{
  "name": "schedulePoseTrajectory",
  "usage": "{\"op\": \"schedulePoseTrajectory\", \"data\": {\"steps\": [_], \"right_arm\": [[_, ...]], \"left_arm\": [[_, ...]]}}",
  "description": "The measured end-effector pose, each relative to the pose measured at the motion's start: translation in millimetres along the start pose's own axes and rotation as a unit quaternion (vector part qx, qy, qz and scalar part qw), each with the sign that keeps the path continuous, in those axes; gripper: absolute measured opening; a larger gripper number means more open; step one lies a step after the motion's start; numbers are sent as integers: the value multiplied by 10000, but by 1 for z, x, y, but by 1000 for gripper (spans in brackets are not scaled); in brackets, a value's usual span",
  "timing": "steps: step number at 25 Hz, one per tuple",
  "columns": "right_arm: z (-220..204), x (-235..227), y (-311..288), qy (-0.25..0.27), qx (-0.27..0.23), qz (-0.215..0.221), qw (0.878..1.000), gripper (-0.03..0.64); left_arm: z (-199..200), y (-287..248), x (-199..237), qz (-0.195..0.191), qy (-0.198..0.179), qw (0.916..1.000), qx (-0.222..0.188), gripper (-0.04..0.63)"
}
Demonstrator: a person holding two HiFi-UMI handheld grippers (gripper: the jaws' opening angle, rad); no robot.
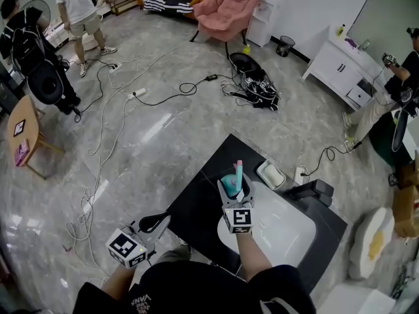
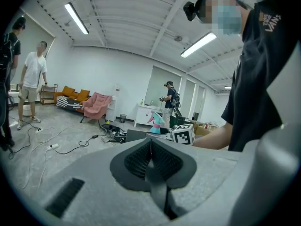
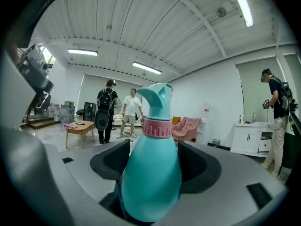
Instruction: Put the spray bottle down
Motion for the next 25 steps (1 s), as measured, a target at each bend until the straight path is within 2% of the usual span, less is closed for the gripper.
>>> {"op": "schedulePoseTrajectory", "data": {"steps": [6, 13, 18, 25], "right_arm": [[2, -1, -13, 87, 0, 28, 10000, 305], [1, -5, -33, 90, -2, 110, 9999, 313], [4, -4, -30, -20, 56, 137, 9999, 319], [11, -5, -12, -114, -33, 157, 9998, 324]], "left_arm": [[-1, 3, -5, -26, -32, 10000, 30, 20], [-4, 14, 0, 169, -21, 9998, 72, 20], [-1, 17, 2, 232, -30, 9997, 31, 20], [0, 13, -7, 136, -31, 9999, -23, 20]]}}
Point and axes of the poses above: the fingertips, and each gripper's own axes: y backward along the fingers, x to its left, z out of its top, the point moved 5 cm from there along y, backward along the fingers, and after that the axes turned 1 degree about z, right-handed, at the moved point
